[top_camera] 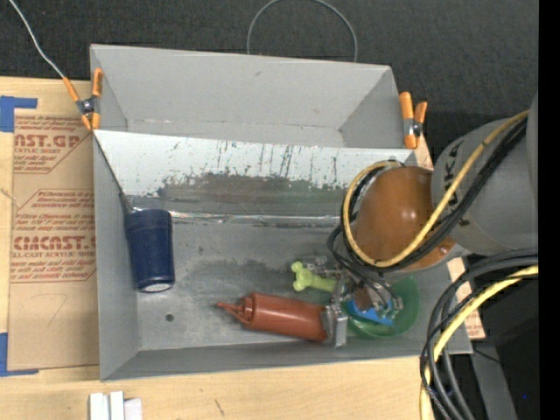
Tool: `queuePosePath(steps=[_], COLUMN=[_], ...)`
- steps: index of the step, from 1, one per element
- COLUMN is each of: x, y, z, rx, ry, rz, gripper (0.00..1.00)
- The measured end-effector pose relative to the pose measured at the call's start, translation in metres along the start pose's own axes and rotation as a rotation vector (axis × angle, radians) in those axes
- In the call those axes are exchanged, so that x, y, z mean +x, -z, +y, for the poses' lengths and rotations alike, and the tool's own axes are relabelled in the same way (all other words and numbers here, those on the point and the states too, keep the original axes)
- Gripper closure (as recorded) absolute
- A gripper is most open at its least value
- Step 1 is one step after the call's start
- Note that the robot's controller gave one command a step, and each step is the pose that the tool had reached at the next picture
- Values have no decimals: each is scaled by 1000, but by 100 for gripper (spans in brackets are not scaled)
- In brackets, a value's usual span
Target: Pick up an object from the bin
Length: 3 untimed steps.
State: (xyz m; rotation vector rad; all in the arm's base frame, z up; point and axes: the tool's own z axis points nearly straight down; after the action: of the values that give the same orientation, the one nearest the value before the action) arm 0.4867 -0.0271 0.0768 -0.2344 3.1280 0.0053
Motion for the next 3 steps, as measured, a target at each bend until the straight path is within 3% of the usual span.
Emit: queuePosePath(steps=[1,2,3], x=[-2,-27,-30], y=[0,53,16], z=[2,-29,-44], rx=[-1,1,-3], ry=[2,100,-234], rz=[3,-6,2], gripper=[0,0,0])
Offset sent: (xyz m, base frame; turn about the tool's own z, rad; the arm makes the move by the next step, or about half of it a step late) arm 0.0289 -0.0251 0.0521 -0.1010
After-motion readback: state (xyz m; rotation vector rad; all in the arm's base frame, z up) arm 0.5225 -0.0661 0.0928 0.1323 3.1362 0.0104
